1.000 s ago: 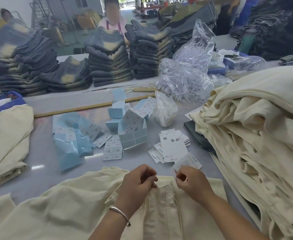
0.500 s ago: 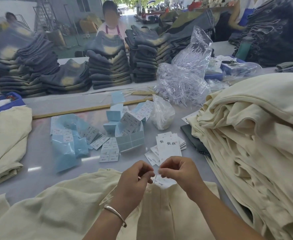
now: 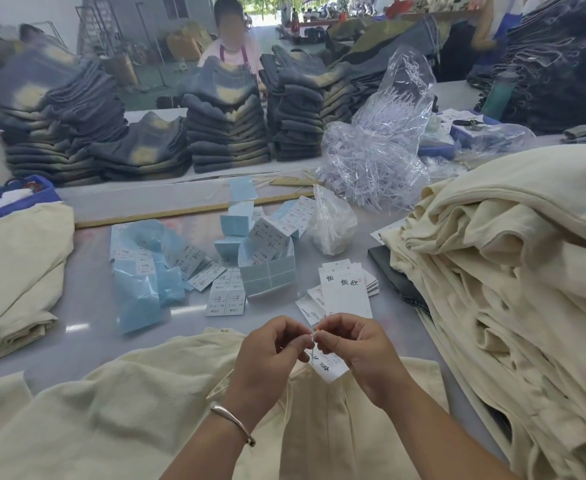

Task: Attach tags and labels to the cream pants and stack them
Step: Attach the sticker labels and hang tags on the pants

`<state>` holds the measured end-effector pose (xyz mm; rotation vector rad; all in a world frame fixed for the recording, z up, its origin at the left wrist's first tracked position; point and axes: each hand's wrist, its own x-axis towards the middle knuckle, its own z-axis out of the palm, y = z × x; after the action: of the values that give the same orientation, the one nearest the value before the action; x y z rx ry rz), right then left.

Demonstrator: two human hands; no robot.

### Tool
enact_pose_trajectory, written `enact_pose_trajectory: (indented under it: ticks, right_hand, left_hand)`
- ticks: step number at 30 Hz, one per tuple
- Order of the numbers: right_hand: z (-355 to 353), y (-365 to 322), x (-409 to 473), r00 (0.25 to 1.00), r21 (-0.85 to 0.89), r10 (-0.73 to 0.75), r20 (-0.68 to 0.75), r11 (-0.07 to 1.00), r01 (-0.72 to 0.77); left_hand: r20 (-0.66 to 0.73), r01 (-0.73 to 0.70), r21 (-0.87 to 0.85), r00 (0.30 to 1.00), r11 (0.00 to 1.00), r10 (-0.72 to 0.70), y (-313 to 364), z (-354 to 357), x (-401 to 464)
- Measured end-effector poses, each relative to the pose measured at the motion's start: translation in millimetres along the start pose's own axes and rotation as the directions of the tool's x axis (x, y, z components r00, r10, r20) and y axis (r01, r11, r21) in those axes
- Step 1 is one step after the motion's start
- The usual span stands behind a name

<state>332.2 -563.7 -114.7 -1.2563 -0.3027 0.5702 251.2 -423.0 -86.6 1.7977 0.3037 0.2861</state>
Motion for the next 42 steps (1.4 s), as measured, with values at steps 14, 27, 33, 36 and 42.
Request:
enact_pose_trajectory:
  ticks: [14,27,33,36,42]
  right_hand:
    - [1,-5,-3,1.0,-0.03,-0.012,0.025,0.999,0.013]
    - [9,-15,-9,0.966,-0.547,-0.249,0.071,0.8,0.246]
    - [12,-19,-11,0.983,-0.444,-0.181,0.036,0.878,0.178]
    - [11,-21,-11,0.996,-0.361,-0.089,0.027,0.928,0.093]
    - [13,-19,-7,1.0,-0.336,0.004,0.014,0.942,0.001]
  left_hand:
    - [0.014,0.016,-0.025,1.0,1.0,-0.016,-4,0,0]
    - [0.045,0.038,-0.002,0.998,0.999,-0.038,-9,-1,1]
    - [0.108,0.089,-0.196,0.992,0.977,-0.069,-16,-9,4]
    - [0.13,0.127,-0.222,0.986,0.967,-0.1,-20,-14,8]
    - [0.066,0.075,-0.069,0.995,0.995,-0.07,-26,-12,15]
